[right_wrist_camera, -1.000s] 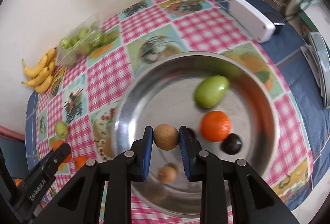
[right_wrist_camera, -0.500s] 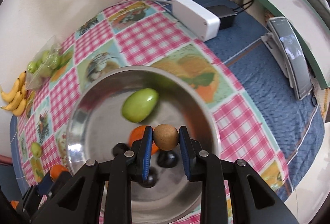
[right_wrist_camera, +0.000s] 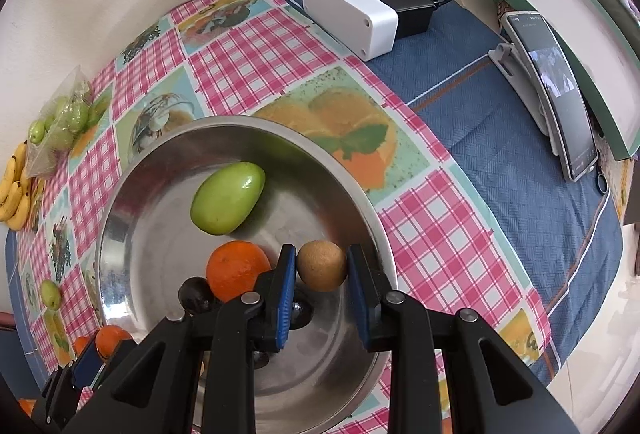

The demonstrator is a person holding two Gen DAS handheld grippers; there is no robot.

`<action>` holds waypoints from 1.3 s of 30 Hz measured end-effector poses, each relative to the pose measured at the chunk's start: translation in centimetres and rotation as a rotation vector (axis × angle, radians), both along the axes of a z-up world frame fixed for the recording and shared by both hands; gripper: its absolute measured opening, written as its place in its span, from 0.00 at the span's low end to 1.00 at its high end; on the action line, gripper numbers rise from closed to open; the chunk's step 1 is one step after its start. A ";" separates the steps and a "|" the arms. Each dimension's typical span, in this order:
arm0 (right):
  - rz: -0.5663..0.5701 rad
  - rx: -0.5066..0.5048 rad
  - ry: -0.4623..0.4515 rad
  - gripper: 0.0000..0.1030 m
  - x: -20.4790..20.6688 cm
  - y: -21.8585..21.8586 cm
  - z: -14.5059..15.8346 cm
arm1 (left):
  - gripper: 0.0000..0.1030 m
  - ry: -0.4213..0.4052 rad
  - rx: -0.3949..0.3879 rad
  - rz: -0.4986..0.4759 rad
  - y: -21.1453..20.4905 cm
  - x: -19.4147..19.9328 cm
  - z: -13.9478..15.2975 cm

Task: Organize fruits
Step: 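Open the right gripper over the bowl while the left gripper releases the mandarin into it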

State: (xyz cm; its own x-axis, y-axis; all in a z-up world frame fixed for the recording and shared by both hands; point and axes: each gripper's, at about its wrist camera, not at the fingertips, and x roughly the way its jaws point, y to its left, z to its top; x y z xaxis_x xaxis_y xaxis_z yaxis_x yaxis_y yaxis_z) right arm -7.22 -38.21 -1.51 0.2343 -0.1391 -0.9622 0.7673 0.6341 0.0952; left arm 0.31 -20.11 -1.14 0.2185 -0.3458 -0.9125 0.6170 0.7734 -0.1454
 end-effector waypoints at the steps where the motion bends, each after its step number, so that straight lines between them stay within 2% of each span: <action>1: -0.002 -0.001 0.001 0.26 -0.1 0.0 0.0 | 0.38 0.001 0.000 0.000 0.0 0.0 0.0; 15: -0.017 -0.012 0.011 0.28 -0.1 -0.2 0.2 | 0.39 0.009 0.006 -0.013 -0.3 0.1 -0.3; 20: -0.011 -0.005 -0.016 0.44 0.0 -0.2 0.7 | 0.48 0.002 -0.008 -0.008 -0.1 0.1 0.2; 25: -0.003 -0.006 -0.026 0.45 0.1 0.0 1.1 | 0.50 -0.002 -0.016 0.004 0.1 0.2 0.7; 33: 0.030 -0.021 -0.069 0.47 0.3 1.0 2.7 | 0.58 -0.021 -0.023 0.101 2.1 1.8 1.7; 39: 0.079 -0.027 -0.072 0.47 1.2 2.5 3.2 | 0.62 -0.004 -0.029 0.196 4.7 3.5 1.8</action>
State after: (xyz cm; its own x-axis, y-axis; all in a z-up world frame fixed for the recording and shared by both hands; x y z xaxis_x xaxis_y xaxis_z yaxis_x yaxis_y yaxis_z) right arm -6.04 -35.70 1.72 0.3137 -0.1433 -0.9387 0.7064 0.6958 0.1299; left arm 3.86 -15.39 0.65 0.2877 -0.3228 -0.9017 0.4560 0.8741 -0.1674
